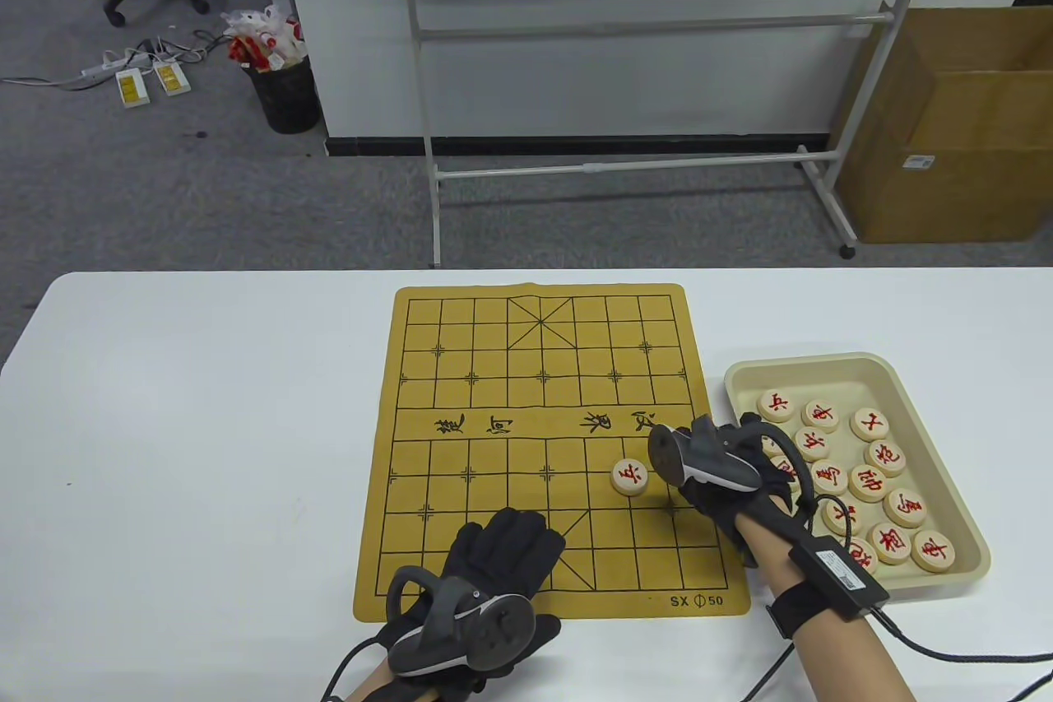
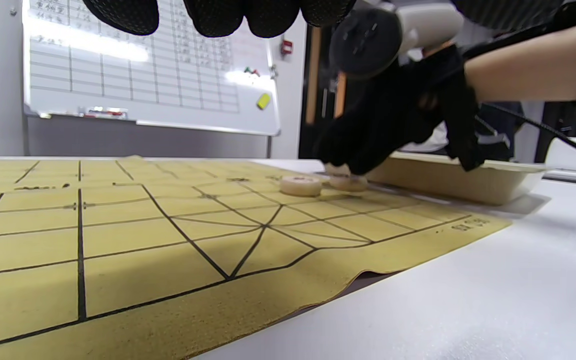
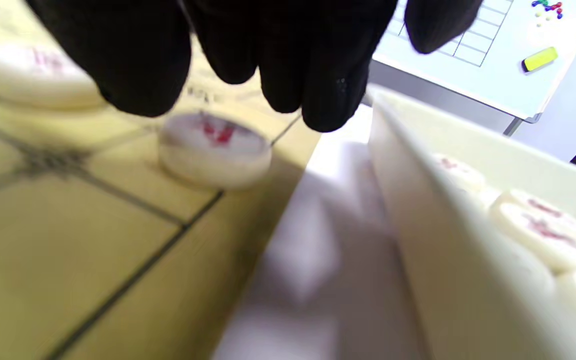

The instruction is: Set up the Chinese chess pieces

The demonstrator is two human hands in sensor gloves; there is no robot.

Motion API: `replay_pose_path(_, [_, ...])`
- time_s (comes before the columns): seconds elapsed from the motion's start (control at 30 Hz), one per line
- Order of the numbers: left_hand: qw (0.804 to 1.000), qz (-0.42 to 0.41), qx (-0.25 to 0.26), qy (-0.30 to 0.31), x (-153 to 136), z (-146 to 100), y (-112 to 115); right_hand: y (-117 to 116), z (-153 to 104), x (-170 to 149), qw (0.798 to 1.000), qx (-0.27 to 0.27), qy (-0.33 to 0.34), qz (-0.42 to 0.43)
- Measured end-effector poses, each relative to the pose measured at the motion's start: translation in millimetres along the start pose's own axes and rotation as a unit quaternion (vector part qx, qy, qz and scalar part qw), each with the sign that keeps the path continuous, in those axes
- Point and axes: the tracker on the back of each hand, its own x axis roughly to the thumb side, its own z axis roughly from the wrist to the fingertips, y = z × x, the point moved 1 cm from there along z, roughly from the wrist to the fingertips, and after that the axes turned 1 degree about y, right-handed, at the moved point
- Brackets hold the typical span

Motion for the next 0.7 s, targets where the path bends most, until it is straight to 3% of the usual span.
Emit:
replay_pose_path(0.17, [1.000, 0.002, 0.001, -0.001, 0.1, -0.4, -0.5, 40.8, -30.3, -45.8, 0.997, -0.046, -0.031, 0.050])
replay_pose_path(0.27, [1.000, 0.002, 0.002, -0.002, 0.0, -0.5, -0.5, 46.6, -46.3, -77.7, 0.997, -0.030, -0.063, 0.037])
replay_pose_path(0.4, [1.000, 0.003, 0.003, -0.002, 0.2, -0.4, -0.5, 15.4, -62.6, -109.3, 0.994, 0.061, -0.093, 0.008])
replay_pose_path(0.53, [1.000, 0.006, 0.002, 0.000, 0.9, -0.4, -0.2, -24.7, -77.2, -123.4, 0.987, 0.112, -0.110, -0.034])
replay_pose_path(0.7, [1.000, 0.007, -0.002, 0.001, 1.8, 0.0, 0.6, -50.5, -86.8, -127.9, 0.992, 0.068, -0.106, -0.006])
